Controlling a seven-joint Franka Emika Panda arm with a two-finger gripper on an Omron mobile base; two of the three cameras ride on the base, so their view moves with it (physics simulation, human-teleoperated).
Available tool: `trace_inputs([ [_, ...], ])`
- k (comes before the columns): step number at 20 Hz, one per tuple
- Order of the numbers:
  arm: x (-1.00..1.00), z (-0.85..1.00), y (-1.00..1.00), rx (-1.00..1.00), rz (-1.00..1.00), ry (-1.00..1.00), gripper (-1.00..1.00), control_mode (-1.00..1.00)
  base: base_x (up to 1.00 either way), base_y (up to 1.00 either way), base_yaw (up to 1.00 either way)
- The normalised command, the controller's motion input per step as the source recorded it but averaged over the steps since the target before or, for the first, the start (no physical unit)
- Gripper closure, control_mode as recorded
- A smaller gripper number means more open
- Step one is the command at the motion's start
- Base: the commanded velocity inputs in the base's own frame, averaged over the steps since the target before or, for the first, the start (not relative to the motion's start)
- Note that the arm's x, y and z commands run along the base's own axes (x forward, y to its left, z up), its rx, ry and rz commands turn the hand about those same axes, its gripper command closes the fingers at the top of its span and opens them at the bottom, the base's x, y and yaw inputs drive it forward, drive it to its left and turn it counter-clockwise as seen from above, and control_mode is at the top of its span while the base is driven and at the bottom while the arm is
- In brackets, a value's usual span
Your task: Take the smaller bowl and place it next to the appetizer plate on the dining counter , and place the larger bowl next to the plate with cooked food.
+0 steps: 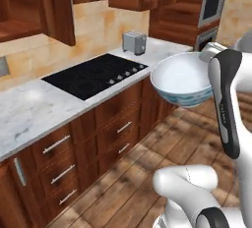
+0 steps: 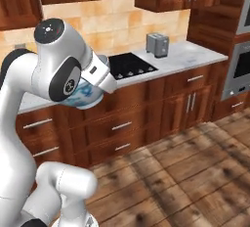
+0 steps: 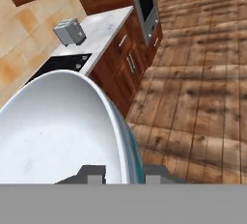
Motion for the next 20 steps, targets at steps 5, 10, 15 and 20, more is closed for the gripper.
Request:
trace_inputs([
  [5, 0.00, 0.00, 0.00, 0.00, 0.00, 0.00, 1.00, 1.00, -0.12, -0.13, -0.50],
  [10, 0.00, 0.00, 0.00, 0.00, 0.00, 0.00, 1.00, 1.00, -0.01, -0.23, -0.50],
  [15, 0.00, 0.00, 0.00, 0.00, 0.00, 0.00, 1.00, 1.00, 0.01, -0.27, -0.42],
  [20, 0.00, 0.00, 0.00, 0.00, 0.00, 0.00, 1.00, 1.00, 0.09, -0.62, -0.33],
])
